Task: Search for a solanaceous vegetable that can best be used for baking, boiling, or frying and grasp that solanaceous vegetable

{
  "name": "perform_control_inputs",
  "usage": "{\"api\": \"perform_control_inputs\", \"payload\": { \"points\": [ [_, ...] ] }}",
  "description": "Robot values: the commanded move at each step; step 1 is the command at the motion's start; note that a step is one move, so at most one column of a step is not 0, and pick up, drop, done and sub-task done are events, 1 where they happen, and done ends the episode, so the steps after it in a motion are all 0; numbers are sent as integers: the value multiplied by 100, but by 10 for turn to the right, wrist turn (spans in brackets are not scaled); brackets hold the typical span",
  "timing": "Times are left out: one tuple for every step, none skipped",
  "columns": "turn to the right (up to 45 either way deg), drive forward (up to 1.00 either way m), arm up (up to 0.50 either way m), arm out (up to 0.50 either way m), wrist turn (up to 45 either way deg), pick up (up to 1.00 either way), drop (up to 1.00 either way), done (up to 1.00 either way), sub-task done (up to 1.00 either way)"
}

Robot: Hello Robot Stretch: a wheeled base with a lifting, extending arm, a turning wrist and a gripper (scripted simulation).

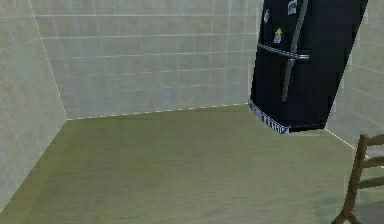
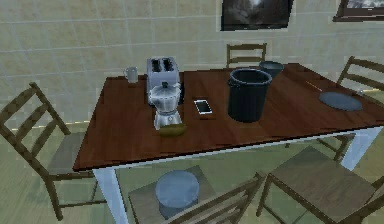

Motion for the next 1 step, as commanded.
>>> {"api": "perform_control_inputs", "payload": {
  "points": [
    [0,0,50,0,0,0,0,0,0]
  ]
}}
